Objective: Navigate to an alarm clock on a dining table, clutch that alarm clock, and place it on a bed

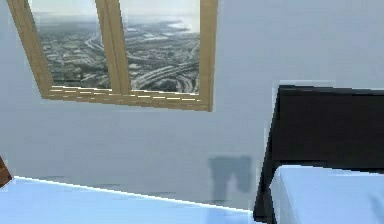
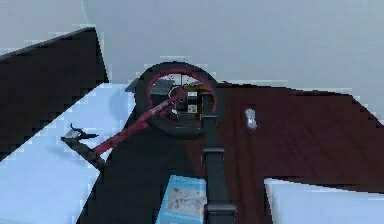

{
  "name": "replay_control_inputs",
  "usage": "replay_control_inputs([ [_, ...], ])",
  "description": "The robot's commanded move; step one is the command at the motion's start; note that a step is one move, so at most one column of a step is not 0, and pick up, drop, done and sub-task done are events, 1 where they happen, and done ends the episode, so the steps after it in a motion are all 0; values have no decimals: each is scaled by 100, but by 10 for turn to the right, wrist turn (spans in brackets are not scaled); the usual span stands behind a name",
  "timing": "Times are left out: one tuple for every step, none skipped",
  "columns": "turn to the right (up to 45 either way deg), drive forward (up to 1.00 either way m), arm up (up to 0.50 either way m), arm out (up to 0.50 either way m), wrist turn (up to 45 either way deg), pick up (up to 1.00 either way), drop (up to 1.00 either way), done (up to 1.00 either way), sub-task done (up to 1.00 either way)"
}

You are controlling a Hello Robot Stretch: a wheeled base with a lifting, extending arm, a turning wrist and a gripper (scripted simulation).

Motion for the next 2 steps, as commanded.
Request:
replay_control_inputs([
  [0,0,-32,0,0,0,0,0,0],
  [0,0,0,0,0,0,100,0,0],
])
